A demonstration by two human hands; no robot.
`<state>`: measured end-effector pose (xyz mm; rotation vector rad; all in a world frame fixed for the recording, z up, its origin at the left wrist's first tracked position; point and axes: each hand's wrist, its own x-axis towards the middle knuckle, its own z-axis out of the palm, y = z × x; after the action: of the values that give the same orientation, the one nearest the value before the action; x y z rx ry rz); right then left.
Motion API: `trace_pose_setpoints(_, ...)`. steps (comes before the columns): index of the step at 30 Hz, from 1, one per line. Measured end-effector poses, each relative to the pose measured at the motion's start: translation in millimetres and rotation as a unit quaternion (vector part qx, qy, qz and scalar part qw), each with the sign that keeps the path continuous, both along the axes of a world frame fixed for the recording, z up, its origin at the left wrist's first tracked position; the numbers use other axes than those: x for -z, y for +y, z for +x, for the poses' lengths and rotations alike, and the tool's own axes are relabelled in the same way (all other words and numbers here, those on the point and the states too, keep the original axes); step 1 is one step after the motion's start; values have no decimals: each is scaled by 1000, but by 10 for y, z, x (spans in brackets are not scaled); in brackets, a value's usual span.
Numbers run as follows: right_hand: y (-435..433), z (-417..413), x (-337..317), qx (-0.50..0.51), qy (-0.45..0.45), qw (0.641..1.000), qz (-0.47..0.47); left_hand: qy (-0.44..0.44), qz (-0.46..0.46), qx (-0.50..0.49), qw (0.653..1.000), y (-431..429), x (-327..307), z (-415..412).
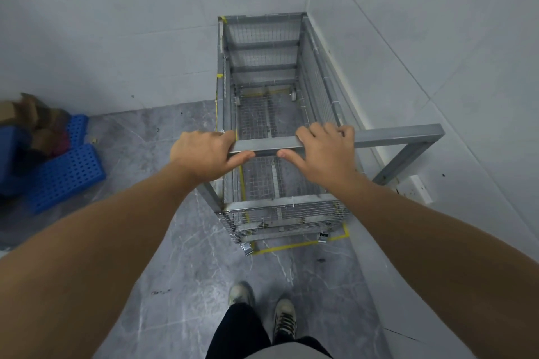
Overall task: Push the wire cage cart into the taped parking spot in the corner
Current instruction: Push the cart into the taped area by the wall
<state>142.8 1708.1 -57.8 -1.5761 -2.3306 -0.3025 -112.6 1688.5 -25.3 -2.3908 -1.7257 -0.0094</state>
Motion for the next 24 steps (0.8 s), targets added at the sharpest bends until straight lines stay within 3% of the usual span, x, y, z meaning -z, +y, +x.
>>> trace_pose_setpoints(24, -1, 25, 32, -5, 7, 999, 34, 3, -46, -31, 998, -2, -45, 41)
